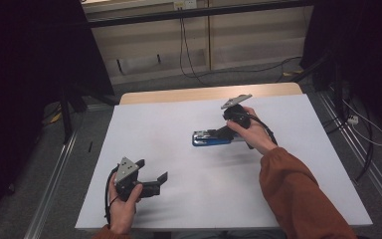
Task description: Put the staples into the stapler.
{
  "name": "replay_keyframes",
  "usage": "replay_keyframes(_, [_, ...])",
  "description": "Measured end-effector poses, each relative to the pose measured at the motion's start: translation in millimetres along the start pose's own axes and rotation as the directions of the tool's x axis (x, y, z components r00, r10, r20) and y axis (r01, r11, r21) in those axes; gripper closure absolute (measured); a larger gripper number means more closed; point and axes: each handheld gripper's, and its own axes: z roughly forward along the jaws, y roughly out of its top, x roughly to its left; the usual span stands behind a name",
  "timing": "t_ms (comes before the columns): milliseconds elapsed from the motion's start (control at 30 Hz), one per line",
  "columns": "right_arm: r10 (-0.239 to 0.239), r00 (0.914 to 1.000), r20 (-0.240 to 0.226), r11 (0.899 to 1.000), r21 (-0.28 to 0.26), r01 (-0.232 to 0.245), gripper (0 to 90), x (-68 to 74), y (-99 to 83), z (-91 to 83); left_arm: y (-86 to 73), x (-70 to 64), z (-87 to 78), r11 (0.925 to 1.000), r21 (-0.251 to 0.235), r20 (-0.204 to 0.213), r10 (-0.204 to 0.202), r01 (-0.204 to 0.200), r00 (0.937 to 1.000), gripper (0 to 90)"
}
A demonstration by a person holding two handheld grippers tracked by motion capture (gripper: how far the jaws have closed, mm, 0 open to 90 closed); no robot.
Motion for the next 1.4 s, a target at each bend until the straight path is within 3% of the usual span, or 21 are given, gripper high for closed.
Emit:
replay_keyframes(100, [0.004, 0.9995, 0.032, 1.000, 0.010, -0.004, 6.7, 0.7, -4.4, -3.5, 0.0, 0.5, -0.1, 1.0000, 0.000, -0.002, -0.001, 0.001, 1.0000, 3.7])
replay_keyframes(200, [0.013, 0.9967, 0.080, 1.000, -0.022, -0.012, 6.6, 0.8, -8.3, -8.9, 0.1, 0.2, -0.6, 0.9999, -0.011, -0.008, -0.005, 0.005, 1.0000, 3.7])
replay_keyframes(500, [0.050, 0.9893, 0.137, 0.995, -0.097, -0.037, 6.8, 4.7, -20.6, -29.0, 0.1, 0.2, -0.2, 1.0000, -0.003, -0.006, 0.000, 0.000, 1.0000, 3.7])
replay_keyframes(933, [0.070, 0.9799, 0.187, 0.982, -0.188, -0.034, 7.6, 13.2, -39.0, -54.7, 0.3, 0.1, -0.3, 1.0000, -0.006, -0.010, -0.003, 0.003, 0.9999, 3.8])
replay_keyframes(1133, [0.062, 0.9747, 0.215, 0.986, -0.167, -0.026, 7.6, 16.1, -52.4, -58.3, 0.2, 0.5, -0.5, 1.0000, -0.007, -0.004, -0.007, 0.007, 1.0000, 3.8])
replay_keyframes(1400, [0.089, 0.9715, 0.220, 0.981, -0.190, -0.047, 6.9, 18.8, -69.5, -66.4, 0.1, 0.8, -0.7, 1.0000, -0.004, -0.004, -0.006, 0.006, 1.0000, 3.7])
